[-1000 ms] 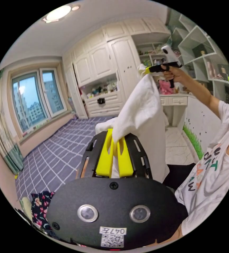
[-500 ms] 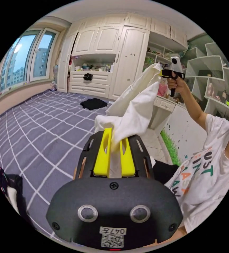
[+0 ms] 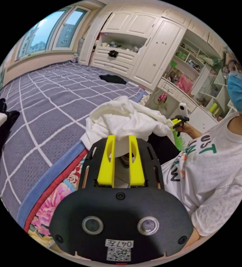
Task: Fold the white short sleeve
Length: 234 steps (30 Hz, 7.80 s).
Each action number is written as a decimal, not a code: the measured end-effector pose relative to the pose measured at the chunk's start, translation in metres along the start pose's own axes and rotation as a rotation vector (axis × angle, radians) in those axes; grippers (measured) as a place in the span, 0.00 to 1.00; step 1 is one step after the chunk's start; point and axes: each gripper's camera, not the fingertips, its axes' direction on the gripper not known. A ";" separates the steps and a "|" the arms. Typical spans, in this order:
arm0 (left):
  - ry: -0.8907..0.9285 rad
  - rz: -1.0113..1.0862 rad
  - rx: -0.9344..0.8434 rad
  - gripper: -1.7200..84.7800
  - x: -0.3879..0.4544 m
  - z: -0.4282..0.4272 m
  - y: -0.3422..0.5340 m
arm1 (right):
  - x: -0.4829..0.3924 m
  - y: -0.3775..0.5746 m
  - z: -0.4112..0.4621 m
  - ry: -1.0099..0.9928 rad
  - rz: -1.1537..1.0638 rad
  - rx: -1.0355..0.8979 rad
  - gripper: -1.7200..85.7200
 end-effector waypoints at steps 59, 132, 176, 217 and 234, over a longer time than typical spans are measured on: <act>-0.046 0.484 -0.133 0.02 0.216 -0.094 0.012 | -0.325 0.000 -0.251 0.256 -0.573 0.023 0.02; -0.095 -0.284 -0.166 0.14 0.123 0.427 -0.177 | 0.050 0.091 -0.071 0.332 0.013 -0.009 0.03; -0.572 -0.228 -0.180 0.19 0.101 0.722 -0.393 | -0.019 0.309 -0.330 0.730 0.131 0.092 0.04; -0.412 -0.570 0.205 0.17 0.223 -0.067 0.274 | -0.616 -0.245 0.559 0.178 -0.843 -0.297 0.03; -0.289 -0.530 0.121 0.17 0.201 -0.094 0.216 | -0.374 -0.172 0.651 0.374 -0.608 -0.584 0.03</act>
